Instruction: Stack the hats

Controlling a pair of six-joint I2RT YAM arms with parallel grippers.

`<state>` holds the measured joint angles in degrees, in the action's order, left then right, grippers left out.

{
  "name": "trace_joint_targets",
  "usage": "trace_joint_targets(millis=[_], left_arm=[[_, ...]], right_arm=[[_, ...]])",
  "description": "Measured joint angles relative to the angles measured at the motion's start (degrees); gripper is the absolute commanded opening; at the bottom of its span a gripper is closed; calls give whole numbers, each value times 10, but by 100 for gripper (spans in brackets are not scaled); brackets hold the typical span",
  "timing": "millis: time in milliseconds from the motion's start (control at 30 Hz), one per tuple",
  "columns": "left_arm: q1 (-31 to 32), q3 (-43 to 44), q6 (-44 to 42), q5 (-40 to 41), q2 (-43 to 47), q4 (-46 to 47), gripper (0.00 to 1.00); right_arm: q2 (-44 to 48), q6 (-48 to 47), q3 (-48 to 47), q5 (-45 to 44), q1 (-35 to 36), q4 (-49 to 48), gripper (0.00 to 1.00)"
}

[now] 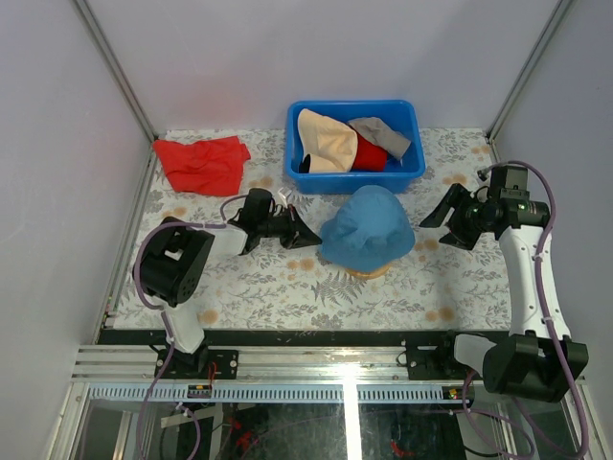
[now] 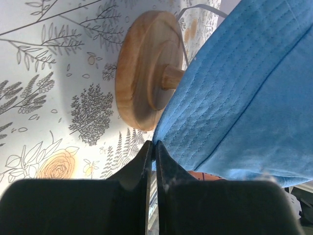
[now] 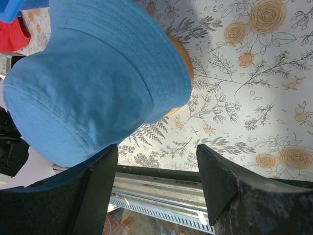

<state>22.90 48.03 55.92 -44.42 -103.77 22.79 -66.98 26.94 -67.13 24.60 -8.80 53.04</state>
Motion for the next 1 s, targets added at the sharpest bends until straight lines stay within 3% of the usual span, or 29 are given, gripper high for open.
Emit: trace_joint_targets(millis=[133, 400, 667, 867, 1000], left_arm=[[0, -9, 2, 2, -4, 2, 3], [0, -21, 17, 5, -4, 9, 31], [0, -14, 25, 12, 3, -3, 38], [-1, 19, 21, 23, 23, -54, 40], [-4, 82, 7, 36, 50, -115, 44]], right_arm=[[-9, 0, 3, 10, -4, -6, 72], [-63, 9, -3, 46, -6, -52, 72], [-121, 58, 44, 110, -12, -188, 69], [-165, 78, 35, 110, -19, -234, 49], [-181, 96, 2, 113, -20, -252, 45]])
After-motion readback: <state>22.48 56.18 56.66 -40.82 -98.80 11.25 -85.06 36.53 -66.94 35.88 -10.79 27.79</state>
